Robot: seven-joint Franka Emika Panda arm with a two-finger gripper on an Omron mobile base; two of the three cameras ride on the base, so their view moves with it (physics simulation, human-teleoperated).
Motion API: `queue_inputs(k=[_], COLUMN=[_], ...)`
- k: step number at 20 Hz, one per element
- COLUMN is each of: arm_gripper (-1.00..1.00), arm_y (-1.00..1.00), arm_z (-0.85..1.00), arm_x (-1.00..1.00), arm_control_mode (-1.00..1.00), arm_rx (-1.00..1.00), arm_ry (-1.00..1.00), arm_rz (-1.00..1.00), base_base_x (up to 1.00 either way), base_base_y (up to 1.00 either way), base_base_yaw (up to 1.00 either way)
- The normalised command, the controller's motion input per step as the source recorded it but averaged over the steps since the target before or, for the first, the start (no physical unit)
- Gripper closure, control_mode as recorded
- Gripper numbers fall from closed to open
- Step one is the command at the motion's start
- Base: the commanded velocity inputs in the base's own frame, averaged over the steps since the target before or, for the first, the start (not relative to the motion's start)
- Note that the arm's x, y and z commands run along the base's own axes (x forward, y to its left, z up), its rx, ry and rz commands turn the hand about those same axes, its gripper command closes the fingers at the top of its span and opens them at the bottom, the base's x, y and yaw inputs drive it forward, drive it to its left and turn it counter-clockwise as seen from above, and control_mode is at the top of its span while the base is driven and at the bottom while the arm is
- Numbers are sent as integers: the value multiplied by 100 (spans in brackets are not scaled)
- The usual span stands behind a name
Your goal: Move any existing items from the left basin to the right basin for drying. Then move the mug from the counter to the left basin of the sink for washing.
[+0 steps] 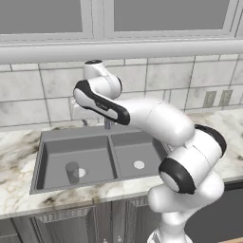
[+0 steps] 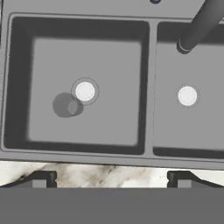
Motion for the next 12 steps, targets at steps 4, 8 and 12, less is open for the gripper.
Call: queue_inputs(k=[4,8,12], arm_gripper=[-100,-100,-100], arm_y=[25,23,26], arm_z=[0,0,0], arm_x=[34,29,30], arm_control_mode=[-100,-100,-100], arm_rx=[0,0,0], arm_ry=[9,7,7], arm_rz=[0,0,0], base_base_x=[0,0,0], base_base_y=[0,0,0], base_base_yaw=[0,0,0])
